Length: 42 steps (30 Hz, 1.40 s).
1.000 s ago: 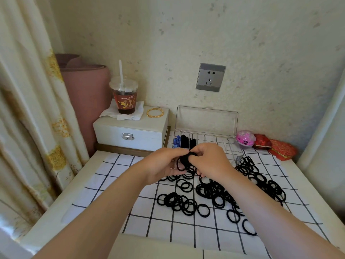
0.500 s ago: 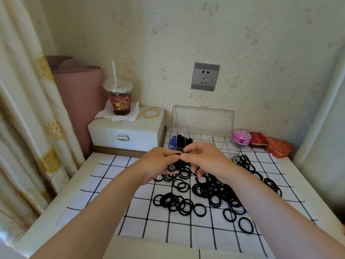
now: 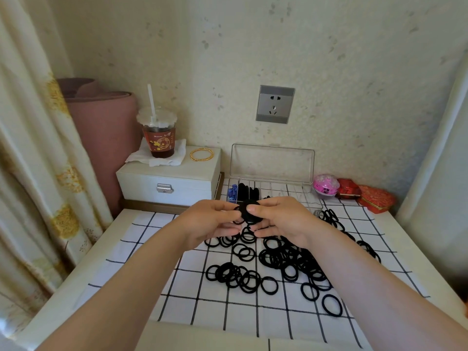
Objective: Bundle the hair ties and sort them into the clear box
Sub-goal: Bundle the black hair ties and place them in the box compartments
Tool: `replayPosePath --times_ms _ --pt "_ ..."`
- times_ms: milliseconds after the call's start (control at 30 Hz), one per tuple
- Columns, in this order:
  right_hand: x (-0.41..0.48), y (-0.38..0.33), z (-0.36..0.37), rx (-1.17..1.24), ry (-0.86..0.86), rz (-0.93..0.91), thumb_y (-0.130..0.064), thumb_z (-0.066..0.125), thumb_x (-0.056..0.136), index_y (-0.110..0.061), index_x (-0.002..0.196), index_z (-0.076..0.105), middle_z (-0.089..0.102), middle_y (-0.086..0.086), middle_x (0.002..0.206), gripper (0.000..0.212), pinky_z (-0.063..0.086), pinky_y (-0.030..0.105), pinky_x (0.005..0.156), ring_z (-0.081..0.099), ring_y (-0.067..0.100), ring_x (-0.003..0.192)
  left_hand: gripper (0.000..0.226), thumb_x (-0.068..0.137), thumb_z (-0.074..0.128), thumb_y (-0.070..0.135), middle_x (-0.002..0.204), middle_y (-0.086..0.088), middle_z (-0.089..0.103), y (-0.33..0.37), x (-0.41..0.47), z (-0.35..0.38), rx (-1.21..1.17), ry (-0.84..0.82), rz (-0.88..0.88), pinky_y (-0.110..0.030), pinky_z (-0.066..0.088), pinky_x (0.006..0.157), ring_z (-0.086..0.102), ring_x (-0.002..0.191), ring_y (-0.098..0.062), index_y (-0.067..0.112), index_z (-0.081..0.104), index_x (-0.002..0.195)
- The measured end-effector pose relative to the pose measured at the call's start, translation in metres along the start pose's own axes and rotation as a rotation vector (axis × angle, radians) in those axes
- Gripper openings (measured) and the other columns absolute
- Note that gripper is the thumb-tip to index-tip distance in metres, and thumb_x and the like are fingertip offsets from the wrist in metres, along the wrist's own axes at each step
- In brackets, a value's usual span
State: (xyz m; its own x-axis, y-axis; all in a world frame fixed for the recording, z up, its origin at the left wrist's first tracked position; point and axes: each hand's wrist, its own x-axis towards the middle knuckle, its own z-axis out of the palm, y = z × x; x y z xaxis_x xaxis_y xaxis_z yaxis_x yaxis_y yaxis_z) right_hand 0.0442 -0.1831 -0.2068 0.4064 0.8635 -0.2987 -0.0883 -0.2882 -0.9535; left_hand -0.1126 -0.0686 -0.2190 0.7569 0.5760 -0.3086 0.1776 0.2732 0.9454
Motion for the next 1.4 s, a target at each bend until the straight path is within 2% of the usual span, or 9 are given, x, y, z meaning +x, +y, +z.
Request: replayPosePath --times_ms 167,267,400,633,733,800,1000,1233,1400 --pt "0.002 -0.002 -0.003 0.099 0.064 -0.012 -0.017 0.077 0.086 -0.004 0.113 0.068 0.077 0.014 0.093 0.032 0.061 0.032 0.065 0.073 0.021 0.071 0.013 0.087 0.071 0.006 0.09 -0.011 0.074 -0.001 0.003 -0.005 -0.011 0.226 0.013 -0.027 0.062 0.07 0.071 0.074 -0.017 0.005 0.073 0.1" --pt "0.0 -0.007 -0.005 0.134 -0.011 -0.022 -0.019 0.073 0.088 -0.004 0.113 0.069 0.075 0.013 0.092 0.03 0.058 0.029 0.06 0.07 0.019 0.067 0.013 0.084 0.074 0.007 0.088 -0.014 0.073 -0.003 0.004 -0.006 0.06 0.358 0.048 -0.025 0.061 0.063 0.07 0.068 -0.017 0.005 0.073 0.097" --pt "-0.006 -0.007 0.0 0.073 -0.165 -0.031 -0.017 0.071 0.089 -0.006 0.11 0.07 0.075 0.013 0.091 0.024 0.057 0.027 0.057 0.069 0.02 0.068 0.018 0.085 0.074 0.013 0.09 -0.013 0.075 -0.004 0.002 0.004 0.068 0.251 0.052 -0.024 0.06 0.067 0.072 0.071 -0.016 0.004 0.074 0.101" --pt "-0.003 -0.001 -0.003 -0.075 -0.02 -0.05 -0.015 0.077 0.086 -0.009 0.119 0.061 0.074 0.019 0.093 0.036 0.059 0.031 0.056 0.07 0.025 0.067 0.03 0.101 0.051 0.022 0.096 -0.017 0.074 0.004 0.0 0.019 -0.078 -0.022 0.029 -0.031 0.06 0.077 0.073 0.089 -0.023 -0.001 0.068 0.111" --pt "-0.002 0.002 -0.009 -0.1 -0.03 -0.015 -0.017 0.077 0.086 -0.009 0.123 0.06 0.074 0.02 0.098 0.041 0.059 0.032 0.058 0.069 0.024 0.067 0.031 0.095 0.061 0.029 0.101 -0.014 0.074 0.003 0.001 0.021 -0.011 -0.074 0.03 -0.036 0.058 0.088 0.072 0.091 -0.022 0.004 0.07 0.111" --pt "-0.003 0.002 -0.013 -0.094 -0.043 0.013 -0.018 0.077 0.086 -0.007 0.121 0.064 0.074 0.018 0.098 0.039 0.06 0.033 0.062 0.068 0.023 0.071 0.026 0.089 0.07 0.018 0.106 -0.011 0.074 0.002 0.003 0.02 0.097 -0.093 0.057 -0.033 0.057 0.09 0.072 0.092 -0.018 0.008 0.071 0.113" --pt "-0.005 0.005 -0.022 -0.028 -0.054 0.06 -0.015 0.078 0.084 -0.003 0.112 0.068 0.075 0.019 0.103 0.032 0.061 0.035 0.069 0.075 0.032 0.092 0.035 0.084 0.073 0.001 0.105 -0.017 0.072 0.004 0.01 0.026 0.223 -0.037 0.047 -0.032 0.061 0.081 0.074 0.091 -0.025 0.004 0.063 0.117" --pt "0.0 0.001 -0.037 -0.054 0.007 0.061 -0.013 0.079 0.082 -0.004 0.113 0.067 0.076 0.017 0.098 0.034 0.062 0.032 0.066 0.076 0.03 0.085 0.02 0.085 0.075 0.018 0.094 -0.009 0.075 0.009 0.024 0.039 0.531 0.013 0.209 -0.034 0.06 0.081 0.07 0.081 -0.014 0.025 0.072 0.103" --pt "0.026 -0.018 -0.049 -0.071 0.224 -0.06 -0.015 0.075 0.088 0.0 0.122 0.063 0.074 0.018 0.099 0.039 0.059 0.026 0.056 0.074 0.019 0.067 0.032 0.094 0.059 0.036 0.117 0.005 0.067 0.01 0.042 0.043 0.8 0.183 0.367 -0.028 0.046 0.096 0.06 0.109 -0.011 0.025 0.064 0.124"
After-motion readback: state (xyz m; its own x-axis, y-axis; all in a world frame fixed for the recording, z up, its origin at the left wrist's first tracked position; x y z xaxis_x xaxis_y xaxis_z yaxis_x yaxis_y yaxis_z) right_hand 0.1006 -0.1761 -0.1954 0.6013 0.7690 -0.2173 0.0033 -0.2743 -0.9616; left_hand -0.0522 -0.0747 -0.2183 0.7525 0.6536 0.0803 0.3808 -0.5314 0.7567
